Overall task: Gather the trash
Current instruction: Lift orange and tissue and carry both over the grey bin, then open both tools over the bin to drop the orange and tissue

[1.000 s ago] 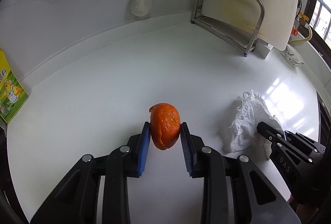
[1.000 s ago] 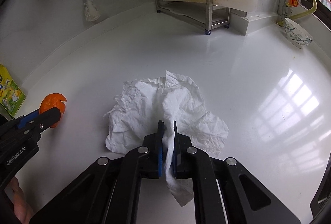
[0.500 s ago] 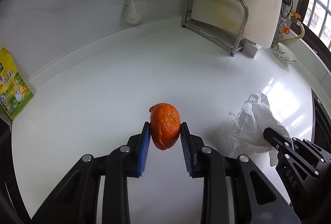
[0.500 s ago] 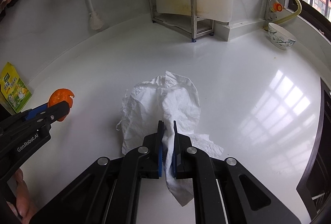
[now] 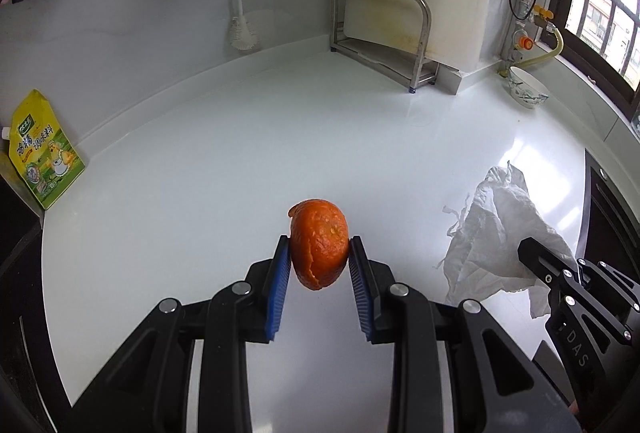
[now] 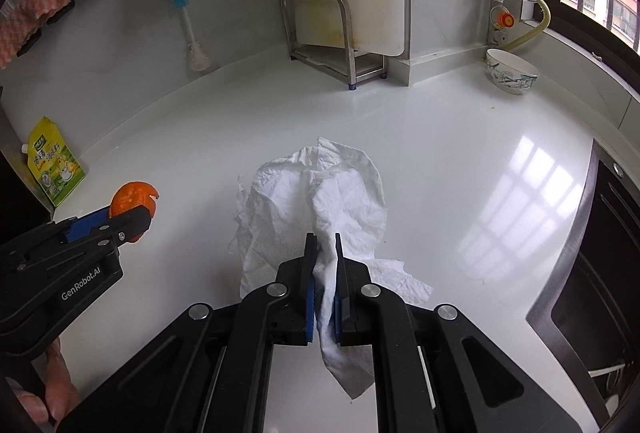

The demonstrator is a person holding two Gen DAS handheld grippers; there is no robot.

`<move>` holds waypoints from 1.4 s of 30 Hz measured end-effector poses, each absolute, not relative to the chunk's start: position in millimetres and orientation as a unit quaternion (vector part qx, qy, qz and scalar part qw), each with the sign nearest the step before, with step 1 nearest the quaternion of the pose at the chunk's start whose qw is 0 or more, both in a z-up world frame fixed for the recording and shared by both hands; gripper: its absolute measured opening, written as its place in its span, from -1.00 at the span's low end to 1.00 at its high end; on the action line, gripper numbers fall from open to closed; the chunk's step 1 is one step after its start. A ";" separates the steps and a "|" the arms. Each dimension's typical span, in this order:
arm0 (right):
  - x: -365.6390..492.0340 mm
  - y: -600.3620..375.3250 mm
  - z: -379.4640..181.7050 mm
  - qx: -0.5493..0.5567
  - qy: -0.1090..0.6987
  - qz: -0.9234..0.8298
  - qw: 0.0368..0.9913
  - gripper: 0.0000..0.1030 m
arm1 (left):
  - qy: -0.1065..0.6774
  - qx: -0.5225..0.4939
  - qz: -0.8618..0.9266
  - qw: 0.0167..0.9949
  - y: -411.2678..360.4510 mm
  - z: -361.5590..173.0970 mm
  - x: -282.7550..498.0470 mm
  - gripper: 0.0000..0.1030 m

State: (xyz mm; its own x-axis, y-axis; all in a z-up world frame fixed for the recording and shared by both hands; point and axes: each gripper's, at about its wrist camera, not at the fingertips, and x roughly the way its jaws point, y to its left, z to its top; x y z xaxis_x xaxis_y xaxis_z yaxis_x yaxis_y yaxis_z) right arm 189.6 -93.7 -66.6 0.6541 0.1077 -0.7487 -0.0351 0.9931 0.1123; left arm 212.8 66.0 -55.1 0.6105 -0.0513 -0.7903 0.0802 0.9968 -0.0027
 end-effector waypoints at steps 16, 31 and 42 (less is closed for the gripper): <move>52.7 -166.2 -68.8 0.035 0.431 0.040 0.901 -0.87 | 0.463 0.042 -0.082 0.881 -16.1 -51.7 75.2 -0.43; -41.7 -201.9 -122.5 0.035 0.490 0.038 0.870 -0.87 | 0.514 0.070 -0.117 0.847 -67.4 -105.6 -11.8 -0.43; -49.1 -202.8 -168.9 0.060 0.538 0.052 0.839 -0.87 | 0.541 0.069 -0.099 0.832 -57.7 -139.2 -18.3 -0.36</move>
